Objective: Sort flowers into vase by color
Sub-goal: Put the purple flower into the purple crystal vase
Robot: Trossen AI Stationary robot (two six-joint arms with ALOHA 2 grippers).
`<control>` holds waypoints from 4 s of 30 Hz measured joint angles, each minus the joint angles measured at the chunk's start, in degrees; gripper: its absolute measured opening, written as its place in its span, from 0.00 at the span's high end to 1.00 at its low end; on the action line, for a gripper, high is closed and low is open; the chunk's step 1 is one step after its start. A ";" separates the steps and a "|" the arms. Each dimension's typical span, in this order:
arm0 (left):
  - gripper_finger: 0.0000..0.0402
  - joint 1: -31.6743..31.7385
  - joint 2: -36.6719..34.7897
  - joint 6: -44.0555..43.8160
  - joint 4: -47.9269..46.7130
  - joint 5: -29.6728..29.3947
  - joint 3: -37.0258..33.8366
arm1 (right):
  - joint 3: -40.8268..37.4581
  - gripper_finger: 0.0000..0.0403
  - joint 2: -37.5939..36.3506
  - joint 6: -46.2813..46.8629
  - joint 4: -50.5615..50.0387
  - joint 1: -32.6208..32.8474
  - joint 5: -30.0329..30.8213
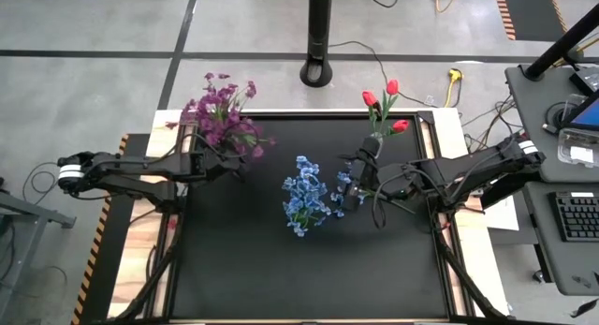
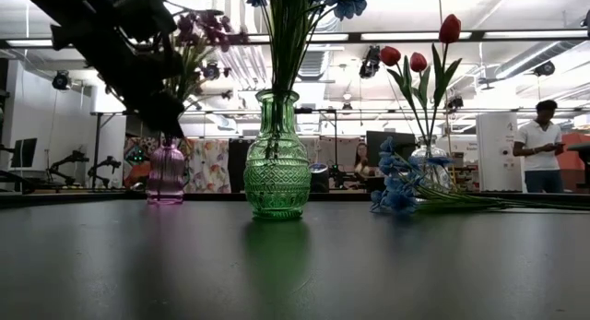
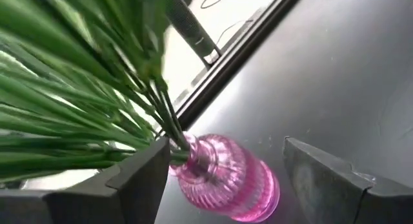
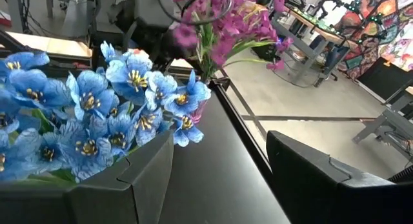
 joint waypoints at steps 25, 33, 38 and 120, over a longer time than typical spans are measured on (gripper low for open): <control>0.30 -5.66 -0.35 3.37 0.02 -6.07 0.45 | 0.17 0.40 -0.02 3.50 0.00 0.00 0.00; 0.30 -5.66 -0.35 4.82 -0.85 -6.14 0.04 | 0.17 0.40 -0.02 3.48 0.00 0.00 0.00; 0.30 -5.66 -0.35 4.63 -0.83 -6.14 0.01 | 0.17 0.40 -0.02 3.19 0.00 0.00 0.00; 0.30 -10.21 -0.52 -19.71 -31.05 38.57 21.43 | 0.02 0.40 0.13 4.48 -0.21 -0.02 -0.09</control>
